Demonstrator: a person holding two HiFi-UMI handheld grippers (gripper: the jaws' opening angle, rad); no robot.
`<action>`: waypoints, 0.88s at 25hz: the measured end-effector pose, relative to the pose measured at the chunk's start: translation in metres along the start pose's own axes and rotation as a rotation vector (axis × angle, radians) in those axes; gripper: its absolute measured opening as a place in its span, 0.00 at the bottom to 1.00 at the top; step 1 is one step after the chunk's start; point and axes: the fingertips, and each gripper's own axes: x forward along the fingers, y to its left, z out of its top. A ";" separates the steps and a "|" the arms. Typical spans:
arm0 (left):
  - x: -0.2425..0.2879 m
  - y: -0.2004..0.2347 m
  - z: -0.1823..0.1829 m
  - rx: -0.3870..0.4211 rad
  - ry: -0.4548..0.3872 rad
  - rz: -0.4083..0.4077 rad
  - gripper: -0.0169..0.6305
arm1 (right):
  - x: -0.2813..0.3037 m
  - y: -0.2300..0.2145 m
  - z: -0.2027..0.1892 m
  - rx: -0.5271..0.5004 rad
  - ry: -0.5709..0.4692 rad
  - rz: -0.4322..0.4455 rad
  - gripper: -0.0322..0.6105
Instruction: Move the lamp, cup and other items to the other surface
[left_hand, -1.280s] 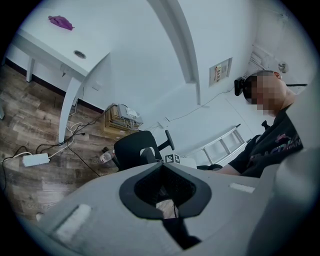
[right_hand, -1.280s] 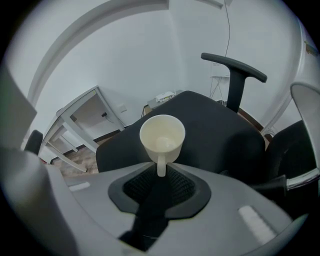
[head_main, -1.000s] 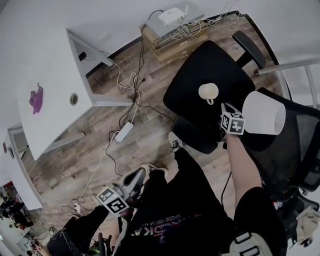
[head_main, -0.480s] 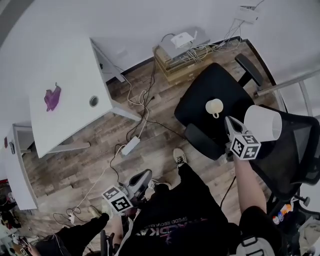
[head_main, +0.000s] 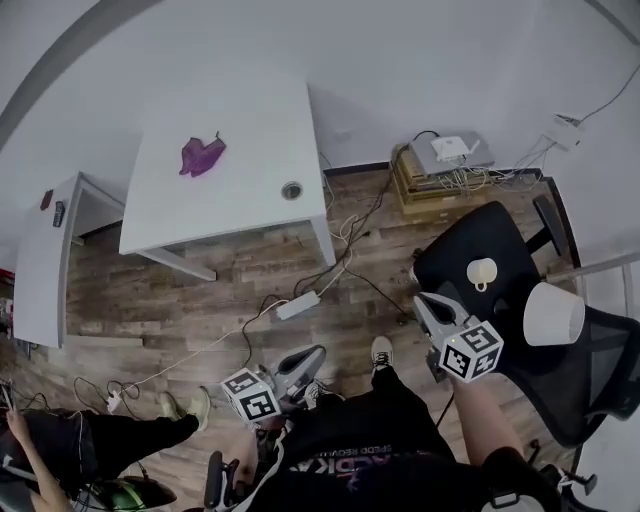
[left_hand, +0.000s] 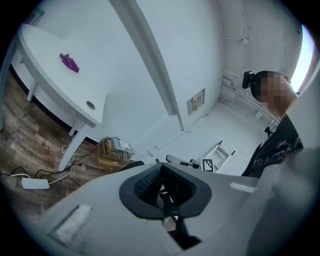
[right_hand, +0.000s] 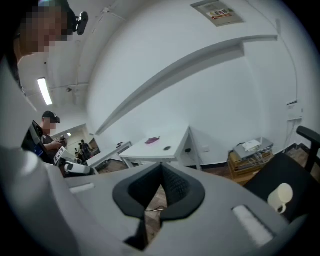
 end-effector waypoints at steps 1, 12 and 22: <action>-0.010 0.001 0.004 0.002 -0.018 0.003 0.02 | 0.010 0.023 0.001 0.001 0.006 0.049 0.05; -0.111 0.014 0.027 0.028 -0.201 0.067 0.02 | 0.070 0.253 -0.026 -0.085 0.136 0.561 0.05; -0.178 0.033 0.033 0.028 -0.254 0.114 0.02 | 0.096 0.351 -0.085 -0.145 0.261 0.725 0.05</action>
